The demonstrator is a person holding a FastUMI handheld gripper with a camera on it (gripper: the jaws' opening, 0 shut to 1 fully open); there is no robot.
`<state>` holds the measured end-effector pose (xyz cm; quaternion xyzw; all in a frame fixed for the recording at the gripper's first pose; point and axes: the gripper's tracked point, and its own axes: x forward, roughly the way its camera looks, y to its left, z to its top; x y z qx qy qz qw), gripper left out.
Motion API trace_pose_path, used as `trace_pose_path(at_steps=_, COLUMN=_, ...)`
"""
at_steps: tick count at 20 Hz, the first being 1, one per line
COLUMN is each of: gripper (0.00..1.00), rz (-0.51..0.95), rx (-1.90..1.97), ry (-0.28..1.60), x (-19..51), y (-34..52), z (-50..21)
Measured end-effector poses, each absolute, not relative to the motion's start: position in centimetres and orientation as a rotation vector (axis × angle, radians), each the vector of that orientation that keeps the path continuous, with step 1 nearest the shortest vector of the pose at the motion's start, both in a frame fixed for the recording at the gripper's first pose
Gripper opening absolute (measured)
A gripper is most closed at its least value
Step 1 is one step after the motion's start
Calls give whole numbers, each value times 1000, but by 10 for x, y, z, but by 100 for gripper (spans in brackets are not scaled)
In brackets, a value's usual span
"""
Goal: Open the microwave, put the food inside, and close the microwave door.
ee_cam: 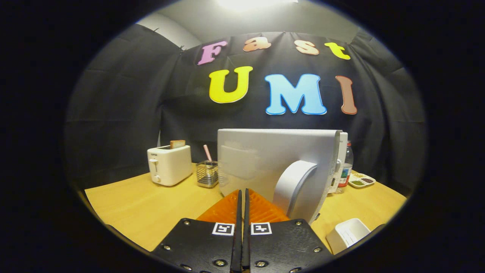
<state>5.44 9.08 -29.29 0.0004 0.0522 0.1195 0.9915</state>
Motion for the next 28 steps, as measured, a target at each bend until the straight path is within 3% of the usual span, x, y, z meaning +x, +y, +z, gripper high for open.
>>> trace_pose_path(at_steps=6, gripper=2, rz=122, rx=-16, ry=107, x=113, y=47, z=-288)
trace_pose_path(at_steps=28, gripper=4, rz=-17, rx=-33, ry=189, x=262, y=4, z=-307)
